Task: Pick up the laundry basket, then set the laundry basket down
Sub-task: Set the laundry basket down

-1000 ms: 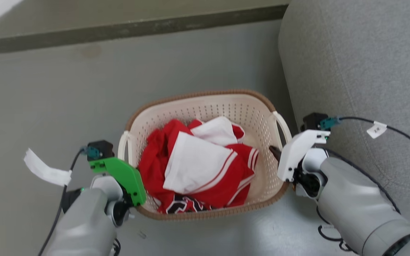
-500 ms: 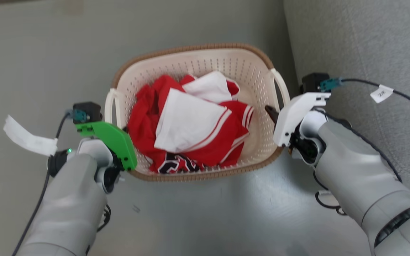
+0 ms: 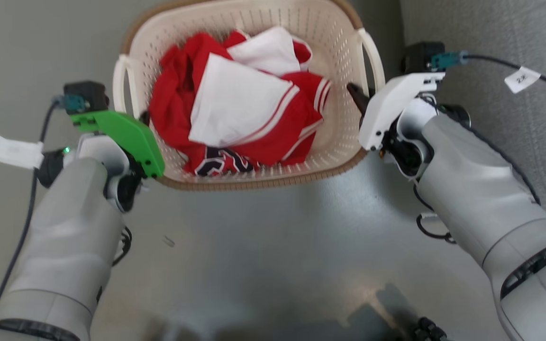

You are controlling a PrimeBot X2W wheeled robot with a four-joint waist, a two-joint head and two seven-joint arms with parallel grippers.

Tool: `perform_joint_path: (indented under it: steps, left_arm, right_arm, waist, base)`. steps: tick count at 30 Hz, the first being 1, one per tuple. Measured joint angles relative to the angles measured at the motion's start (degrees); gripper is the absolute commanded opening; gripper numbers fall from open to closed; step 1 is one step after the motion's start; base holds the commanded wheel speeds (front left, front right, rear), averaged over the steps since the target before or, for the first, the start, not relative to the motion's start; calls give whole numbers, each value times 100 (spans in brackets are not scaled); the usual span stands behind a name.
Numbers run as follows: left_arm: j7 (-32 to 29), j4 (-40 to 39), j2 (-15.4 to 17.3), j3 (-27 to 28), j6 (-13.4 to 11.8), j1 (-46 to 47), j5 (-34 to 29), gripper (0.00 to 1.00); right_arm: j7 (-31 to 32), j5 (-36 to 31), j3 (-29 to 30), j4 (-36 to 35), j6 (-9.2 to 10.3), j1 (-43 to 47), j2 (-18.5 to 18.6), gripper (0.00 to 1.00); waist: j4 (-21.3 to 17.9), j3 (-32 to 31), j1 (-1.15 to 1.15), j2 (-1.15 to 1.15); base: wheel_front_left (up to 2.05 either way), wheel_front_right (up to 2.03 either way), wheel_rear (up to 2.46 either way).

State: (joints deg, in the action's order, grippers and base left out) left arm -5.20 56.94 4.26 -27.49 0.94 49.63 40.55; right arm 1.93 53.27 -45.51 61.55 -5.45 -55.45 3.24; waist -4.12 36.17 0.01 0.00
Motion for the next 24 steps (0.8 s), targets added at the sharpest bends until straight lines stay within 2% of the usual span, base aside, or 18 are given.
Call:
perform_joint_path:
  steps: [9,24]
  left_arm:
    - [57,14,23,53,0,320,0,0]
    - [536,25,22,144,-2,810,-18,0]
  right_arm:
    - [-47,-37,-10,15,0,-292,3,0]
    - [-452,-27,22,-34,0,-693,25,0]
  waist:
    - [-16,541,0,0]
    - [78,1387,0,0]
  base:
    - [0,0,0]
    - [0,0,0]
